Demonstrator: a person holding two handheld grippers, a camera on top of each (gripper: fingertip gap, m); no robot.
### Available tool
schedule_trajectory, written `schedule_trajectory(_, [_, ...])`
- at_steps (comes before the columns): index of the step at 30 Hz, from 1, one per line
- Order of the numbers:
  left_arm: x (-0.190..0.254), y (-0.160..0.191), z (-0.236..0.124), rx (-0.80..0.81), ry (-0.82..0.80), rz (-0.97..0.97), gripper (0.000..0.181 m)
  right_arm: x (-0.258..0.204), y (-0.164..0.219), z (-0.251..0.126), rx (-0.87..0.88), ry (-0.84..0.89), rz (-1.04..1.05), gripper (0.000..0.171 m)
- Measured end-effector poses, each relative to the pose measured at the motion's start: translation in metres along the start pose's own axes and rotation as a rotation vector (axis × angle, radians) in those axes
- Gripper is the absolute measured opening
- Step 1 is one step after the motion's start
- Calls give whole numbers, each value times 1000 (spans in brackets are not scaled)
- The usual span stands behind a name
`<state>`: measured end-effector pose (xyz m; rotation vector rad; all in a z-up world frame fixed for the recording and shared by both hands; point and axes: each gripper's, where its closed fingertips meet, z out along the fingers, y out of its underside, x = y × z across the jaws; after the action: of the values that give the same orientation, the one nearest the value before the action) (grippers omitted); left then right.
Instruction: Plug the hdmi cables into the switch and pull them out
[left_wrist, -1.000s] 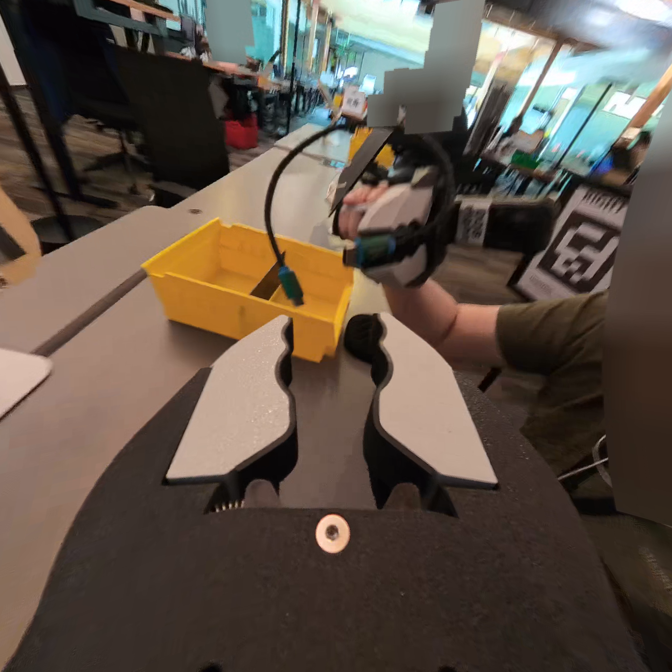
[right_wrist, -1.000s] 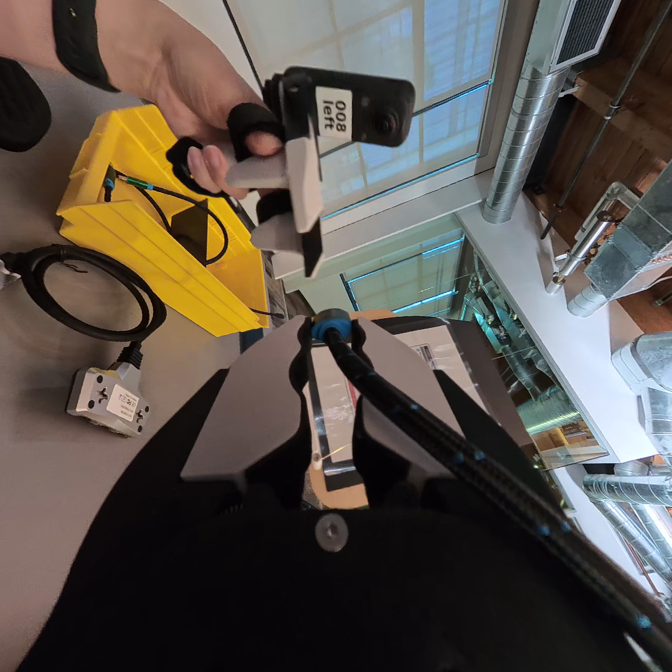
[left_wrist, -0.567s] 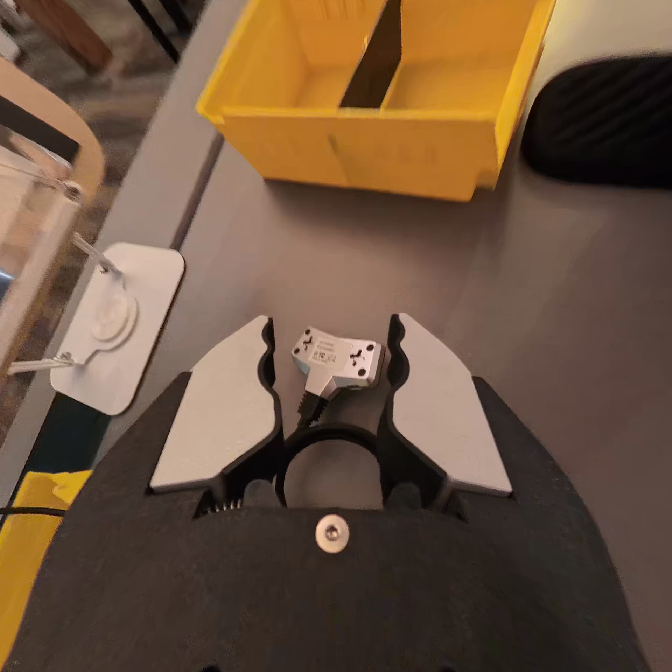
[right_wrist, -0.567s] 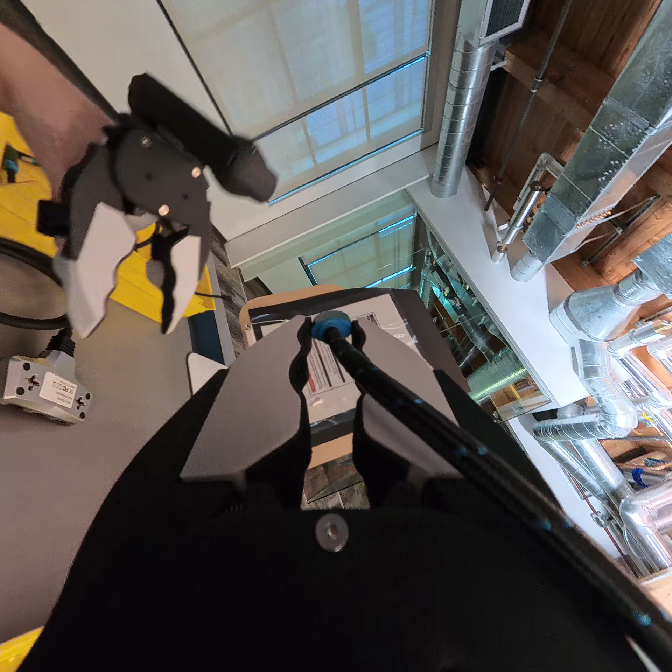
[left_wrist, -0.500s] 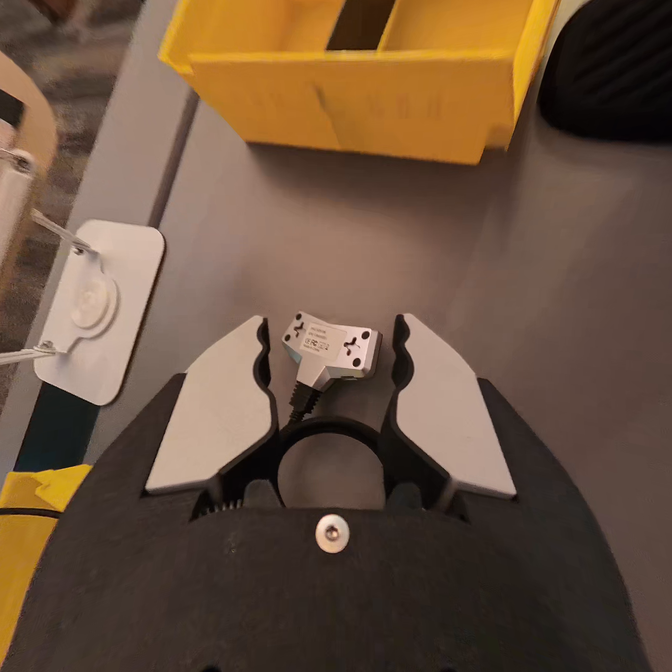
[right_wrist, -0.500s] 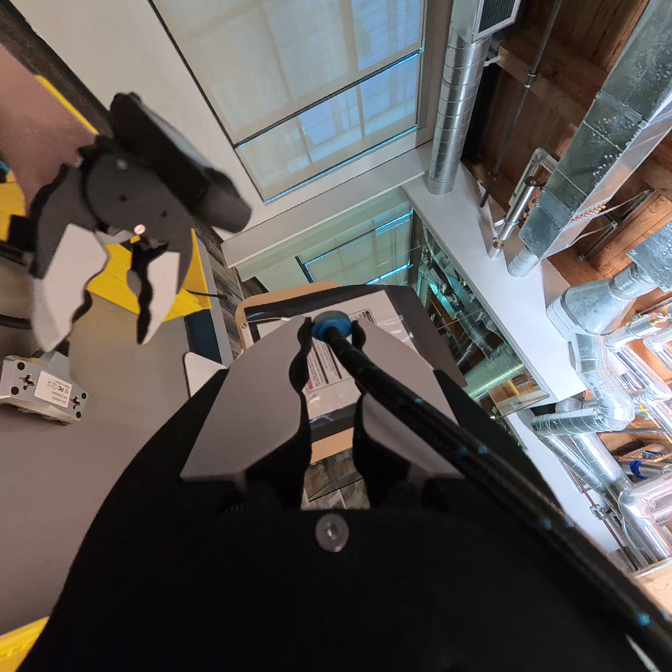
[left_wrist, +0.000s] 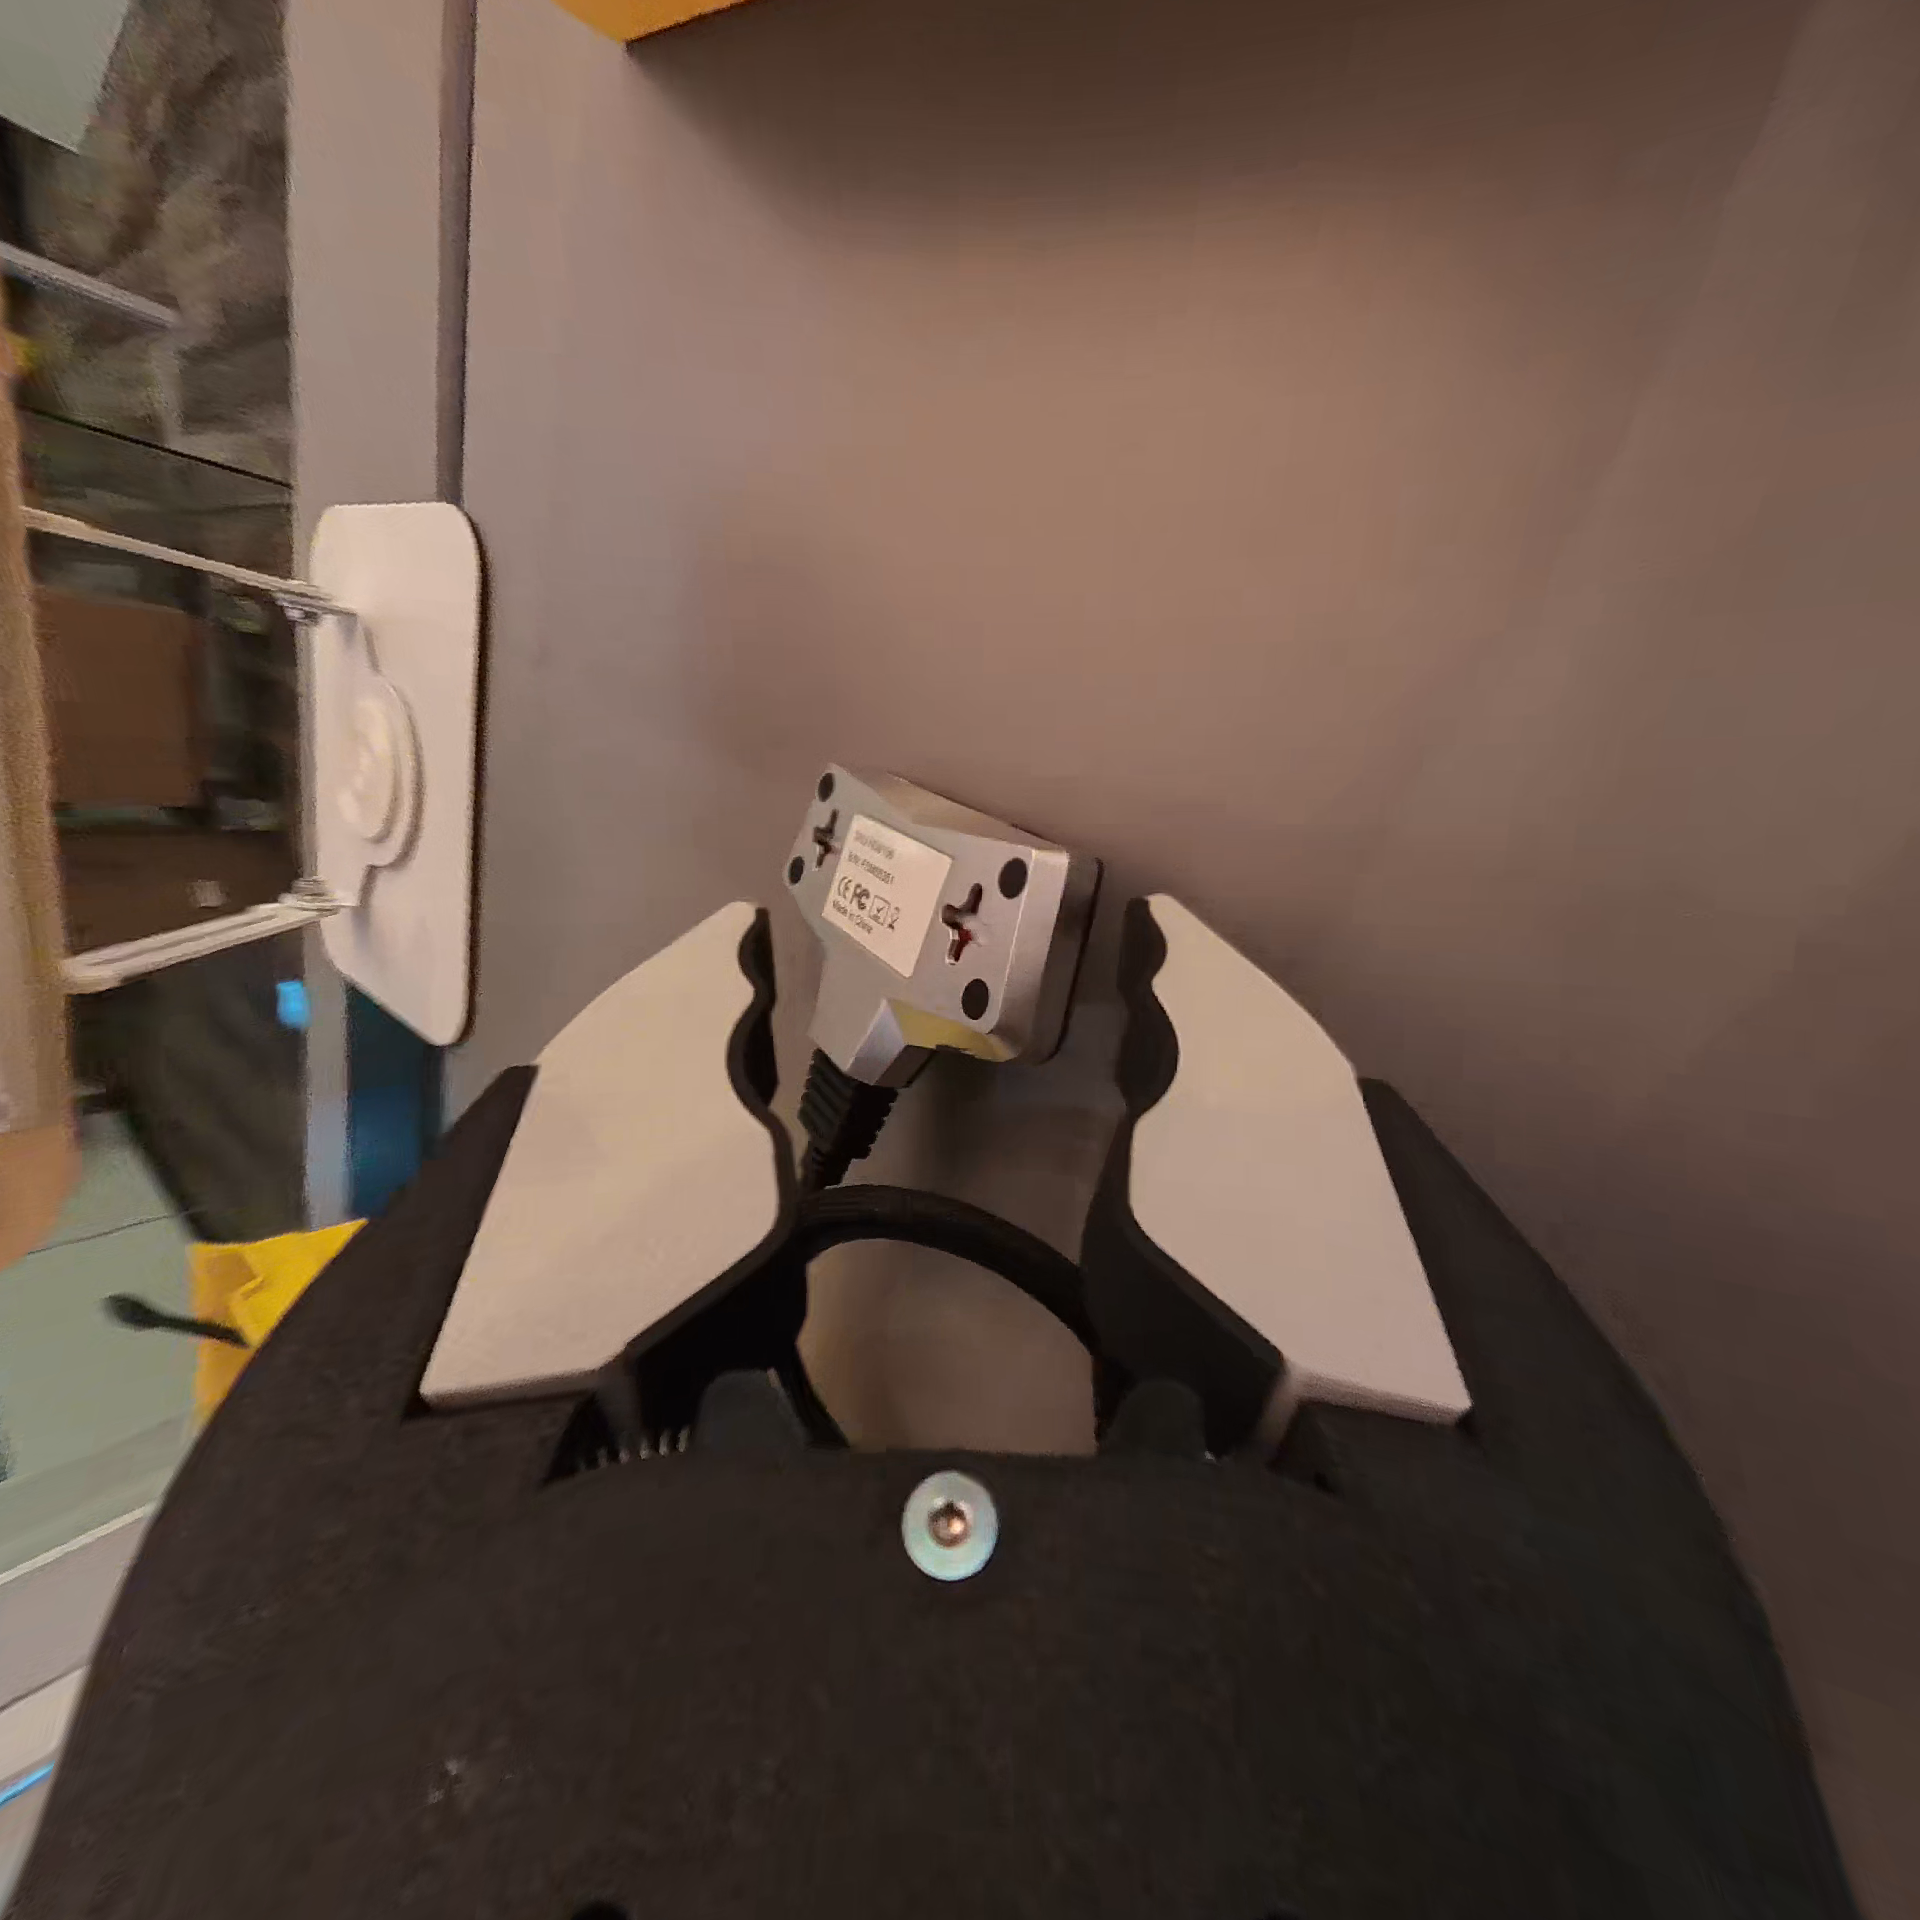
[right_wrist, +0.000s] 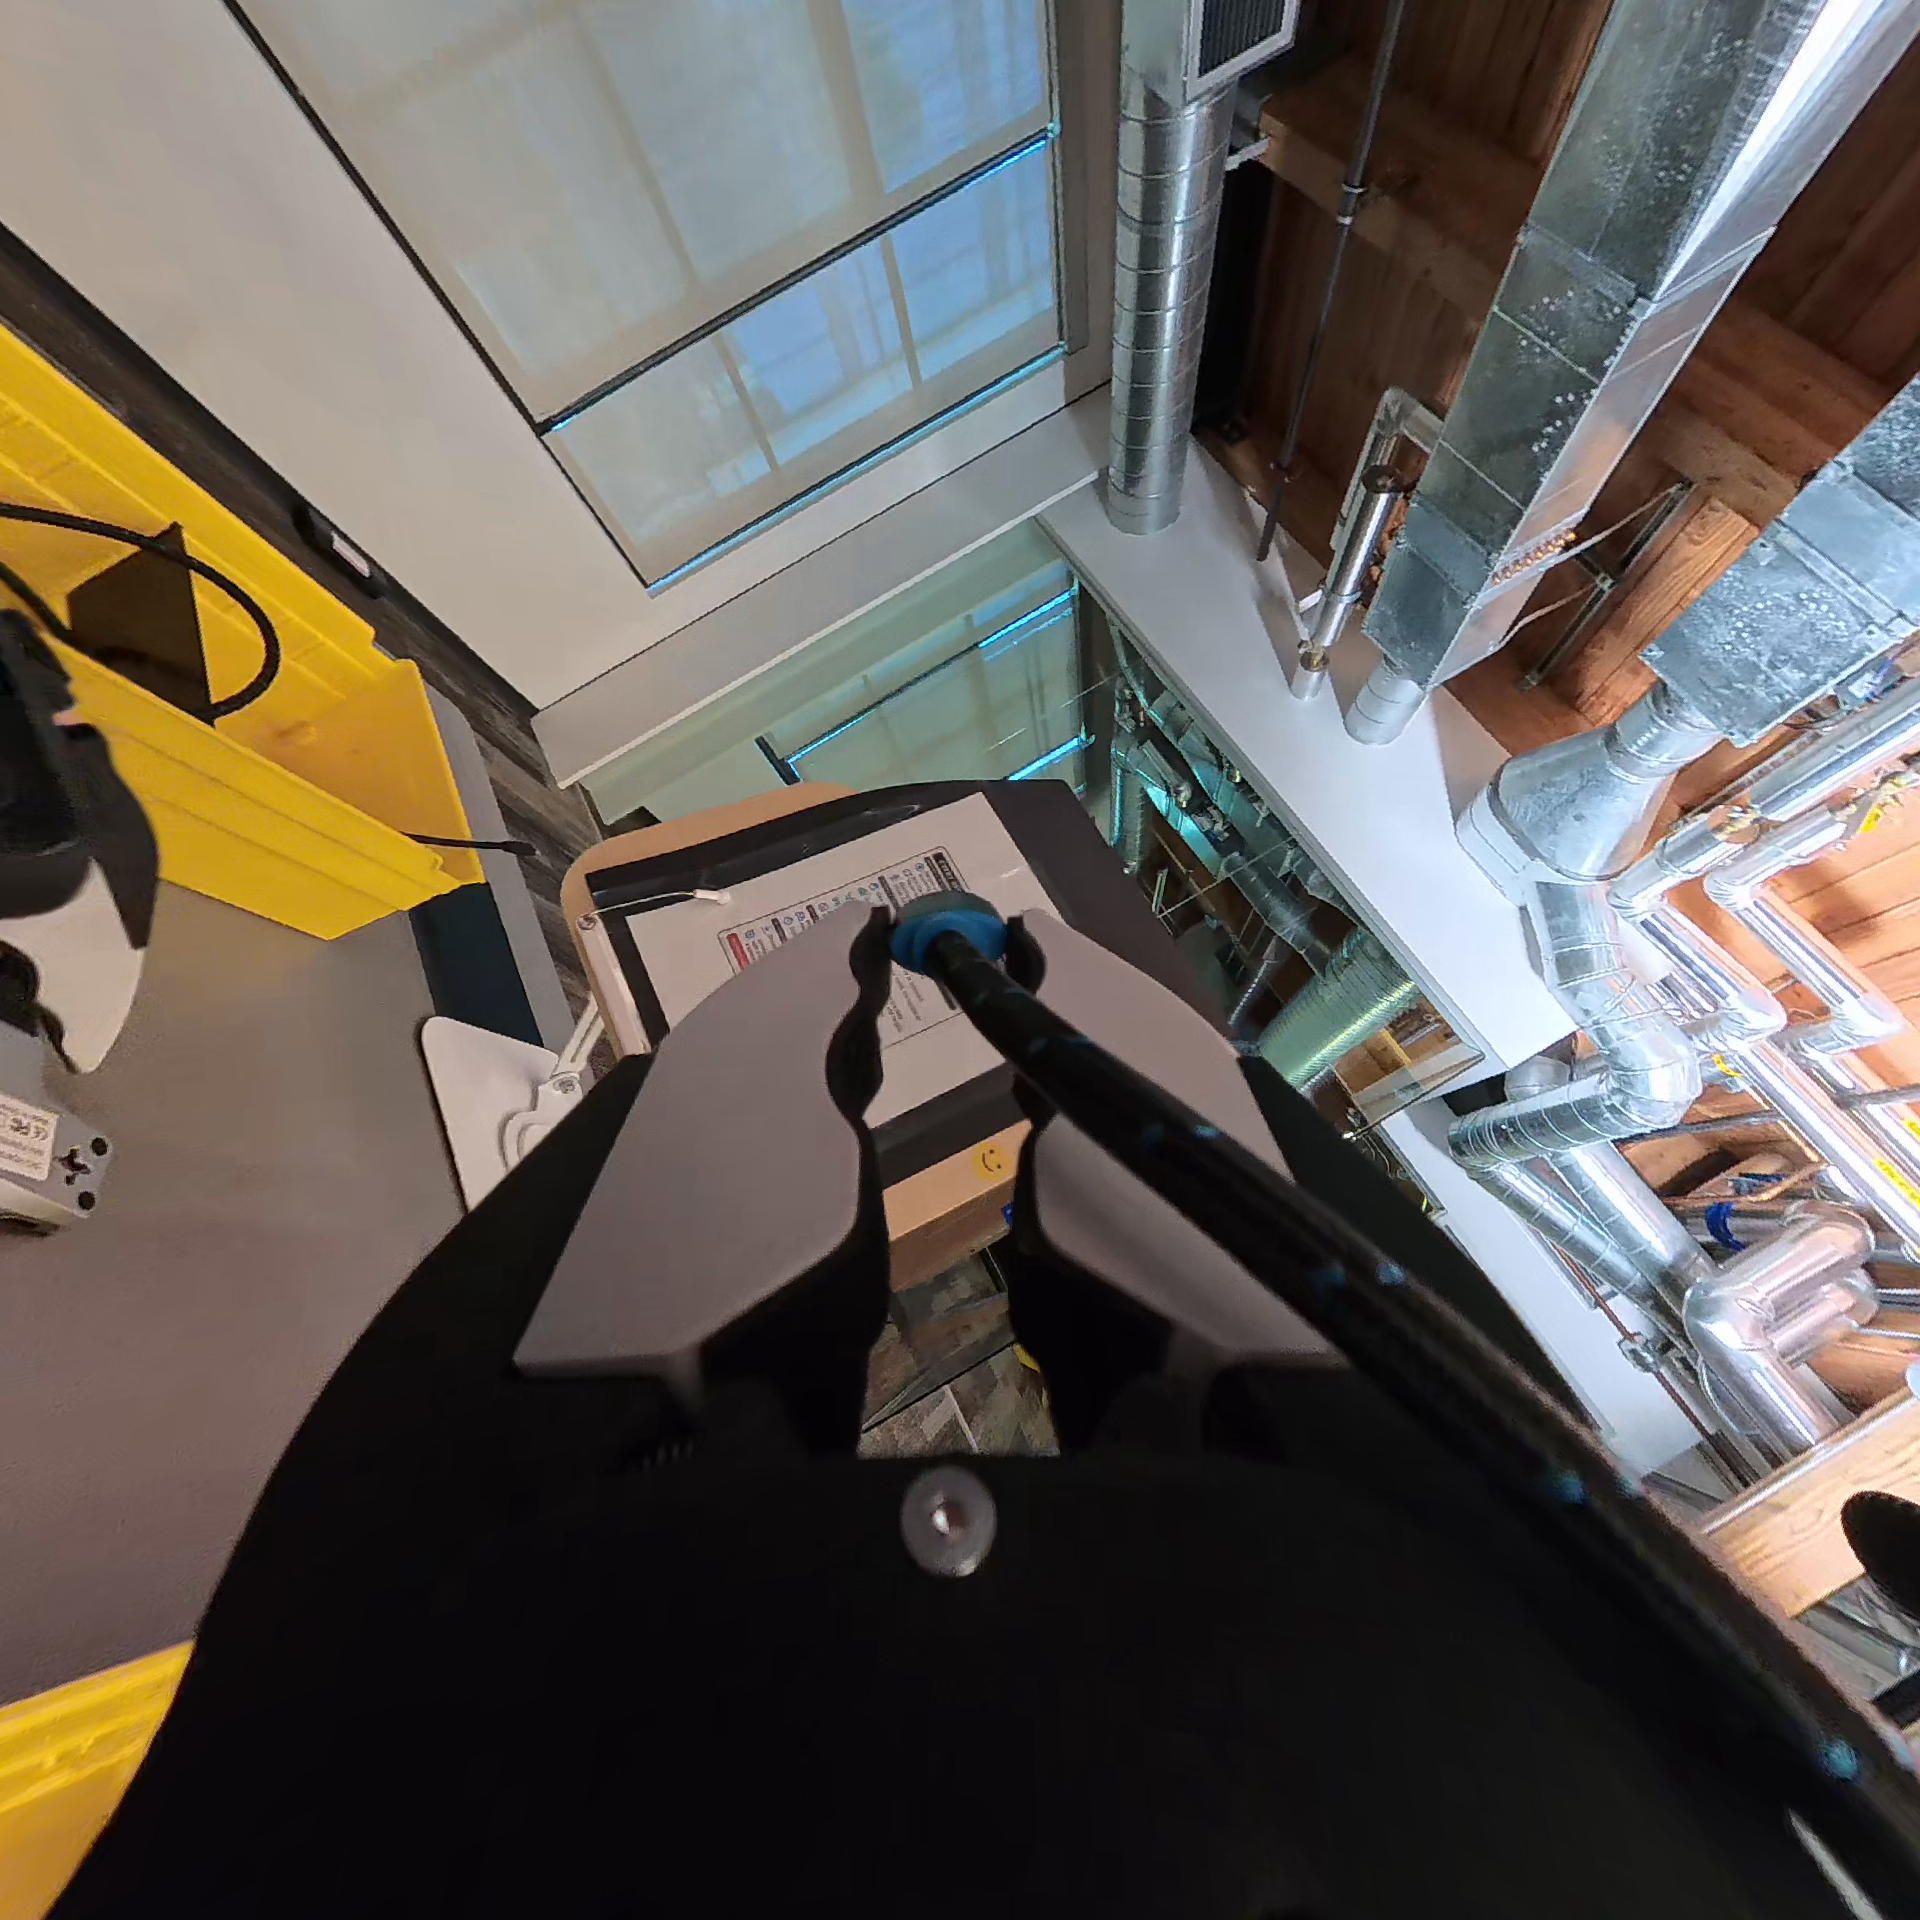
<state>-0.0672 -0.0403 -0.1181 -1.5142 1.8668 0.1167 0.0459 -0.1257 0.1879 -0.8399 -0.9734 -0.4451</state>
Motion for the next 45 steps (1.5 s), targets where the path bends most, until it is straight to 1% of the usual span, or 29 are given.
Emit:
schedule_trajectory(4, [-5, 13, 12, -90, -148, 181, 57, 7, -4, -6, 11, 23, 4, 21])
schedule_trajectory(8, [-11, 9, 16, -79, -259, 310, 52, 9, -7, -8, 19, 25, 5, 21])
schedule_trajectory(11, [-9, 14, 25, -143, -262, 388, 52, 10, -8, -9, 26, 24, 11, 21])
schedule_trajectory(14, [-10, 15, 31, -185, -285, 459, 42, 11, -8, -10, 28, 22, 17, 21])
schedule_trajectory(18, [-18, 17, 35, -226, -308, 444, 45, 12, -11, -12, 46, 21, 29, 22])
schedule_trajectory(19, [-19, 18, 36, -235, -308, 440, 42, 12, -12, -12, 46, 21, 28, 22])
schedule_trajectory(21, [-20, 21, 40, -263, -303, 430, 32, 11, -11, -12, 47, 16, 34, 21])
schedule_trajectory(24, [-29, 23, 45, -283, -376, 477, 26, 9, -8, -10, 43, 7, 45, 22])
schedule_trajectory(25, [-32, 23, 45, -272, -400, 482, 24, 7, -7, -8, 43, -7, 57, 22])
schedule_trajectory(27, [-34, 23, 43, -233, -396, 437, 23, 1, -4, -5, 40, -32, 72, 22])
schedule_trajectory(30, [-48, 19, 27, -160, -447, 355, 23, -7, 0, 3, 49, -74, 131, 21])
schedule_trajectory(32, [-60, 15, 11, -114, -486, 294, 23, -14, 3, 9, 68, -115, 220, 21])
schedule_trajectory(36, [-92, -4, -33, 29, -592, 165, 23, -23, 9, 18, 157, -205, 471, 21])
schedule_trajectory(38, [-107, -17, -57, 117, -640, 112, 22, -26, 11, 21, 192, -227, 554, 21])
schedule_trajectory(42, [-134, -42, -103, 255, -720, 71, 22, -27, 3, 23, 287, -282, 733, 21])
schedule_trajectory(45, [-148, -60, -128, 337, -752, 60, 22, -27, -8, 23, 402, -371, 943, 21])
